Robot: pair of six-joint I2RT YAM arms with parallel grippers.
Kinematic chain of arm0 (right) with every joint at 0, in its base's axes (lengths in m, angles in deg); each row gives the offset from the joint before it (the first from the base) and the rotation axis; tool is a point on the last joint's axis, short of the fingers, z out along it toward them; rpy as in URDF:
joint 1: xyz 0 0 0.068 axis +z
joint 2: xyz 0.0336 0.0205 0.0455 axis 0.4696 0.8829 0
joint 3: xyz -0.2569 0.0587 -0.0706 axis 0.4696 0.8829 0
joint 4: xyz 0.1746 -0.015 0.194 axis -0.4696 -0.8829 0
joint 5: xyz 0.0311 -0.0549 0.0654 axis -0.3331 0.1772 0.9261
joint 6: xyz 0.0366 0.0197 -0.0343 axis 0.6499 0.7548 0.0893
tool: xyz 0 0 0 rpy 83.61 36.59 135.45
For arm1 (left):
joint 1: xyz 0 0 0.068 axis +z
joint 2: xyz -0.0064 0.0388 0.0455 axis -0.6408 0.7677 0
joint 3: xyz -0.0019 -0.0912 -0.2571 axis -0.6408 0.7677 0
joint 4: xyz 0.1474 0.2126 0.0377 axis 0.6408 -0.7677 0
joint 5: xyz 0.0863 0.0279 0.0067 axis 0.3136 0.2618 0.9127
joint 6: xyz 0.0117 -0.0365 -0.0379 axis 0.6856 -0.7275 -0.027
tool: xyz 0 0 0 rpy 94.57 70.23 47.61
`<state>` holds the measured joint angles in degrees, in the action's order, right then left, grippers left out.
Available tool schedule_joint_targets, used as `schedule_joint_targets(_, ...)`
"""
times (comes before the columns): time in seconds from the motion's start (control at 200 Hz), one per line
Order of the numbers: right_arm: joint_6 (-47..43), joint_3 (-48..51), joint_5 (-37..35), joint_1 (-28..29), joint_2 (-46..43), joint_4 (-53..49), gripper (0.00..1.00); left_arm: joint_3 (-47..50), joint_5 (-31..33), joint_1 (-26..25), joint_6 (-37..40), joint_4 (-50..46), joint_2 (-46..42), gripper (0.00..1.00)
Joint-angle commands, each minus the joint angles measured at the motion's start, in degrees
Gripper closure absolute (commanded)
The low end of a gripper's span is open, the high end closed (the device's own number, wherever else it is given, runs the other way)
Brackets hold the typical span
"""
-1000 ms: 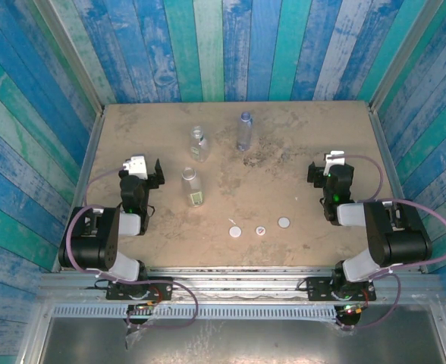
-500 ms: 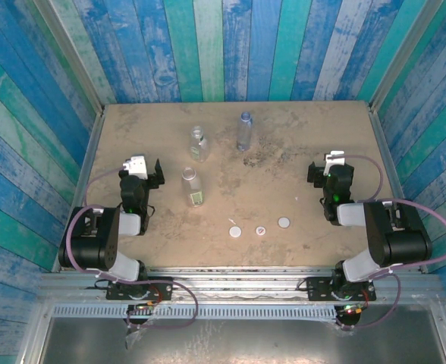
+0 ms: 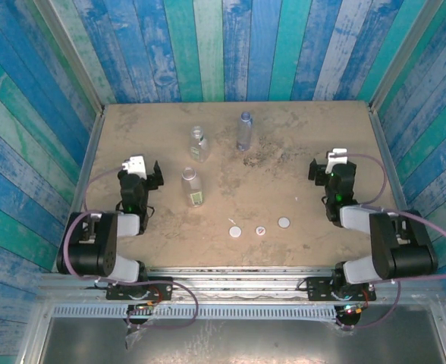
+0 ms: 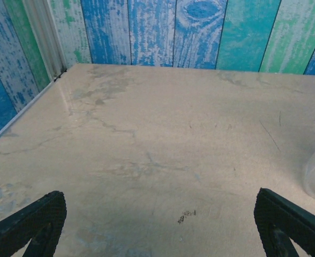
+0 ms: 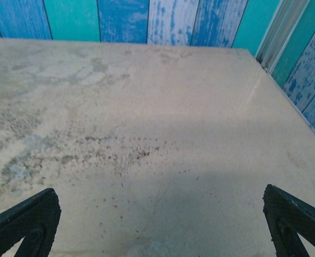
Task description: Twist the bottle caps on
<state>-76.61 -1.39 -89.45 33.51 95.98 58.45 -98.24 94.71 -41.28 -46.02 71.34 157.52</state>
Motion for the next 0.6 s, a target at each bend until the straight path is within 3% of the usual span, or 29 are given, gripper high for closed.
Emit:
schedule_joint_targets(0.0,-1.76,-1.36,1.86,0.15,-4.41,-5.9,0.0,-2.12,2.92,0.11,-1.19,-6.5,-8.25,0.06)
schedule_joint_targets(0.416,-6.26,-10.82,13.54,3.36,-20.08,-30.66,0.0,-15.58,-5.93,-0.22,-2.13,-32.4,-26.89,0.06)
schedule_joint_targets(0.596,-8.12,-15.43,14.27,11.66,-21.49,-39.28,0.0,-21.5,-9.25,-8.08,1.59,-41.16,-30.8,0.06)
